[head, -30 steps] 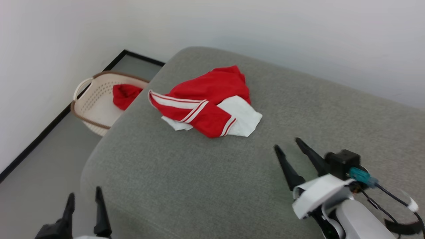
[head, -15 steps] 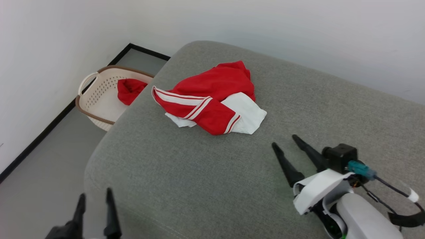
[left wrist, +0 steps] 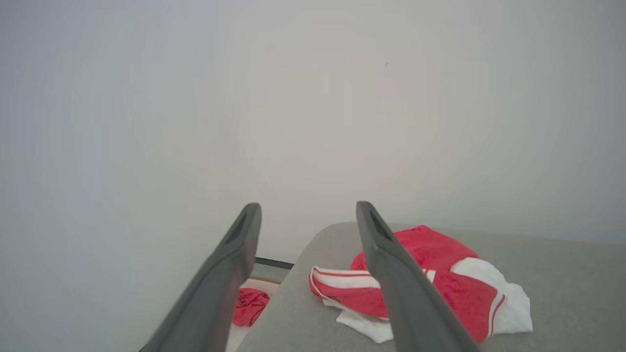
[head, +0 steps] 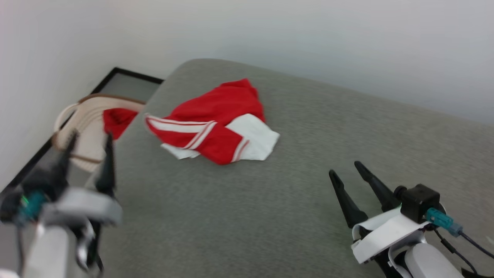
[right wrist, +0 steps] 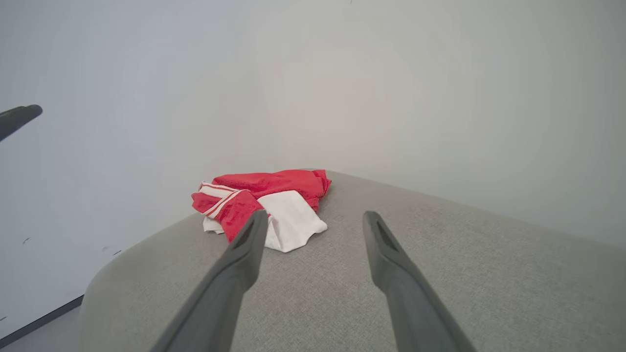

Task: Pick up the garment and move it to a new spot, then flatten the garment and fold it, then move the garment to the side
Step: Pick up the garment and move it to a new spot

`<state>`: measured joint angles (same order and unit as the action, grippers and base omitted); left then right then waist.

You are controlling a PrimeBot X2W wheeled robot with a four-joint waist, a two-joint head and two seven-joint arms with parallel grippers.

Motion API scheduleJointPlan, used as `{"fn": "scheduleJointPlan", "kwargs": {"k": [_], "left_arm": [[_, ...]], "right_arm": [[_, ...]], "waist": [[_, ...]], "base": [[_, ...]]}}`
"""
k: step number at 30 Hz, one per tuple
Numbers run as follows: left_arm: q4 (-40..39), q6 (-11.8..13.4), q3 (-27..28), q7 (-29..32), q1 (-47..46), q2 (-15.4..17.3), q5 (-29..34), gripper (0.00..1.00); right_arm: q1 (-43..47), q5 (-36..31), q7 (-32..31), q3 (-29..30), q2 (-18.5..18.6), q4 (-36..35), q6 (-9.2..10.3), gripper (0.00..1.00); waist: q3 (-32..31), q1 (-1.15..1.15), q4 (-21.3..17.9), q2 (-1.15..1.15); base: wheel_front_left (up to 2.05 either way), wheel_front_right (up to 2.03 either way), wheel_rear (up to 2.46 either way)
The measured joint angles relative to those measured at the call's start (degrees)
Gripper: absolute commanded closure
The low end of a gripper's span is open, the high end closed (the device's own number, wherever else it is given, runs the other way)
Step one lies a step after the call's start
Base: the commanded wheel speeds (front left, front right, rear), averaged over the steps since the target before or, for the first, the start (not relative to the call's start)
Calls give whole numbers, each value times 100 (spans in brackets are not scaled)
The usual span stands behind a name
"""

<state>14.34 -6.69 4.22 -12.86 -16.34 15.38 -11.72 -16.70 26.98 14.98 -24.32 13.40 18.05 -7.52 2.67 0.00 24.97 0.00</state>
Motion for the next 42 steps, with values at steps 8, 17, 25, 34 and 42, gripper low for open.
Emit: {"fn": "scheduleJointPlan", "kwargs": {"k": [8,17,25,34,42], "left_arm": [[943,-65,-301,599,-1508,880,-523,0],[2438,-70,-1287,2388,-2741,1549,-2062,0],[3069,-73,-2175,4018,-3069,2029,-2988,0],[3587,-87,-2561,4467,-3351,2337,-3523,0],[3722,-77,-2813,4504,-3561,2493,-4016,50]], "right_arm": [[-259,-241,14,170,40,-383,-1,0],[-384,-385,14,267,-57,-599,-1,0],[-481,-501,14,283,-115,-760,-1,0],[-533,-593,14,177,-119,-1007,-1,0],[-537,-641,13,178,-100,-1101,-1,0]], "waist": [[268,0,-754,0],[1062,0,-1679,0],[1646,0,-2237,0],[2155,0,-2597,0],[2455,0,-2770,0]], "base": [[0,0,0],[0,0,0],[0,0,0],[0,0,0],[0,0,0]]}}
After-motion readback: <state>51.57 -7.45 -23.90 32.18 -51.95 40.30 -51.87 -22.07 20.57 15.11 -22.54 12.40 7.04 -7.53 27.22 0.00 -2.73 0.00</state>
